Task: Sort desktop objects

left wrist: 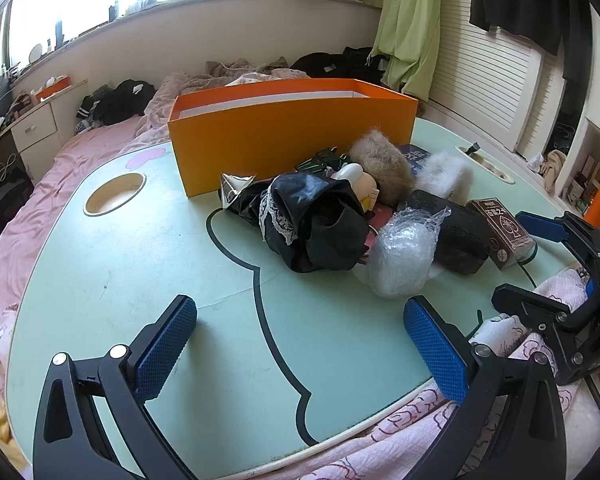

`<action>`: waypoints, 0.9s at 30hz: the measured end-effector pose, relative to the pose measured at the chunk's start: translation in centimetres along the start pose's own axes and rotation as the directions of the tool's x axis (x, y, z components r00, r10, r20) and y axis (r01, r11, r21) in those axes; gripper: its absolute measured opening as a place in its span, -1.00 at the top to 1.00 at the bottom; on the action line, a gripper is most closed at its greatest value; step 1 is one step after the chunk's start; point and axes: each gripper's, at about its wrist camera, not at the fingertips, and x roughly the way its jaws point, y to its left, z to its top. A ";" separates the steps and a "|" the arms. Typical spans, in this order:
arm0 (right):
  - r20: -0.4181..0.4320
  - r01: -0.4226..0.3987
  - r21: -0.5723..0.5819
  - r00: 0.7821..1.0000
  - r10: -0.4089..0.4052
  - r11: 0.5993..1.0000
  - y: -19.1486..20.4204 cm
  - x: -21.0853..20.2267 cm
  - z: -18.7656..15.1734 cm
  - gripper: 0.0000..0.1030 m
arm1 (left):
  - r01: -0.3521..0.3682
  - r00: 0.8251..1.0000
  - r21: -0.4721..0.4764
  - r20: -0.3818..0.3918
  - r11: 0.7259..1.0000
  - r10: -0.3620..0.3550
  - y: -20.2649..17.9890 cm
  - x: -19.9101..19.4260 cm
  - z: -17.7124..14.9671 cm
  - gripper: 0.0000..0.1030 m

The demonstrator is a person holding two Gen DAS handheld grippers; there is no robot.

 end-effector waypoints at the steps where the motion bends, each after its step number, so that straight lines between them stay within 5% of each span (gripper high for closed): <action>1: 0.000 0.000 0.000 1.000 0.000 1.000 0.0 0.0 0.0 -1.00 | 0.000 1.000 0.000 0.000 1.000 0.000 0.0 0.0 0.0 -0.99; 27: 0.002 0.000 0.000 1.000 0.000 1.000 -0.2 0.0 -0.1 -1.00 | 0.002 1.000 0.002 0.001 1.000 -0.002 0.1 0.0 -0.1 -0.99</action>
